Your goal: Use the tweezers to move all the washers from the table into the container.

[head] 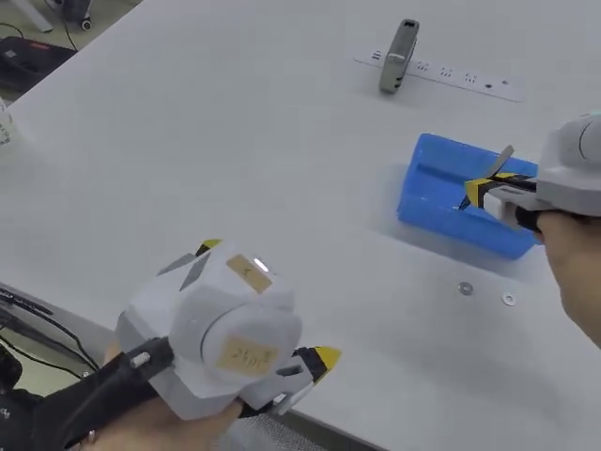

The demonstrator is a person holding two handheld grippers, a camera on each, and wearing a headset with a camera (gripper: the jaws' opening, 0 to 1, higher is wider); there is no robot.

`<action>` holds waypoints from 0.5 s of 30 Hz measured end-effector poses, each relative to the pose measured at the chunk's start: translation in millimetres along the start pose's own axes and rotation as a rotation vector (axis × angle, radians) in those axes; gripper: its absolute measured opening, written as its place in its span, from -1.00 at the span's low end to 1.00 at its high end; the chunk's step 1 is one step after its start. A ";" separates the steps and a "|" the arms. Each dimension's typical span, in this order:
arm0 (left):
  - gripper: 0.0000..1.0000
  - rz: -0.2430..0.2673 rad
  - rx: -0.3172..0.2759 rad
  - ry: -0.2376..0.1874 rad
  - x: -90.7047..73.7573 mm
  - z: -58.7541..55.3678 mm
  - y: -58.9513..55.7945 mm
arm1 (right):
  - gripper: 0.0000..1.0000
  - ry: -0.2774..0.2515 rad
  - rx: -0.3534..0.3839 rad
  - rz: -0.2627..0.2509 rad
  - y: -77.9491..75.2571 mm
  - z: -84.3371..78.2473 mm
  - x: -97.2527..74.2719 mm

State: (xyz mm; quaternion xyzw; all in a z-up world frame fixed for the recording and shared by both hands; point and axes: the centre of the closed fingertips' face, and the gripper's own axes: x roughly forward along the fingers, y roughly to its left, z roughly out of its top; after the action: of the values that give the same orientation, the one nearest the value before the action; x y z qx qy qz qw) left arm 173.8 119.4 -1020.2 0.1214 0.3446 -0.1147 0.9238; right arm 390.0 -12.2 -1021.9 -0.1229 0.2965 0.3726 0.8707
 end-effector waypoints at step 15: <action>0.89 0.000 0.009 0.014 1.1 -2.3 -0.6 | -0.95 0.010 -0.013 -0.001 0.9 -4.4 5.9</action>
State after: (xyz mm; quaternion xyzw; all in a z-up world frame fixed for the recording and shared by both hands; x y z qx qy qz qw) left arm 173.0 119.4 -1022.8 0.1264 0.3507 -0.1152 0.9208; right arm 390.7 -10.1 -1028.9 -0.1306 0.2983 0.3734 0.8687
